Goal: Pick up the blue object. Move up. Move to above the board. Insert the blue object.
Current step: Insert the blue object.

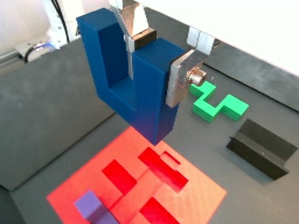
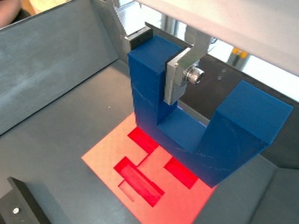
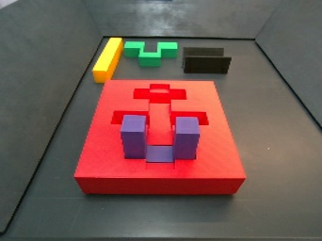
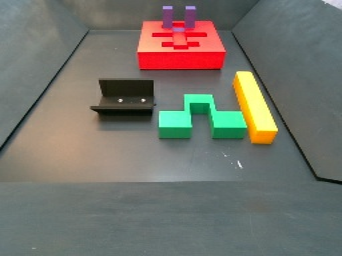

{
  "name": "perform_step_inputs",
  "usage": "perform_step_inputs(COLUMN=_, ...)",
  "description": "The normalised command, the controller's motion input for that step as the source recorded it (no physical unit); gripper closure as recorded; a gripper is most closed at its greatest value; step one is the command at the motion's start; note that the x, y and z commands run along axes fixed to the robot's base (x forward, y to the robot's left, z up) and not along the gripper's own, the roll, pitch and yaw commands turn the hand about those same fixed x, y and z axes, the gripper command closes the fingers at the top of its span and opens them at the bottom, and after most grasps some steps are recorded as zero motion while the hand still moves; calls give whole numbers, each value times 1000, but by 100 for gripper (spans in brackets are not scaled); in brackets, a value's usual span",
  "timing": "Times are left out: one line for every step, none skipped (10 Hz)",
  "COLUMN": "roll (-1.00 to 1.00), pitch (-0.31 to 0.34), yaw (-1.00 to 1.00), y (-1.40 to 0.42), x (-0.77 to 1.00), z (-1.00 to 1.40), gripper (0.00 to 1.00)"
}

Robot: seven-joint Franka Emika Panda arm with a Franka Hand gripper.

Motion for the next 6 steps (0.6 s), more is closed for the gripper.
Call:
perform_step_inputs(roll=33, pitch=0, yaw=57, y=291, x=720, z=-177, gripper=100)
perform_step_inputs(roll=51, pitch=0, yaw=31, y=303, x=720, z=-171, gripper=100)
perform_step_inputs(roll=93, pitch=0, yaw=0, y=314, x=694, z=-169, gripper=100)
perform_step_inputs(roll=141, pitch=0, yaw=0, y=303, x=580, z=-206, gripper=100)
perform_step_inputs(roll=110, pitch=-41, yaw=51, y=197, x=300, z=-514, gripper=100)
perform_step_inputs(roll=0, pitch=-170, yaw=57, y=123, x=189, z=-817, gripper=100)
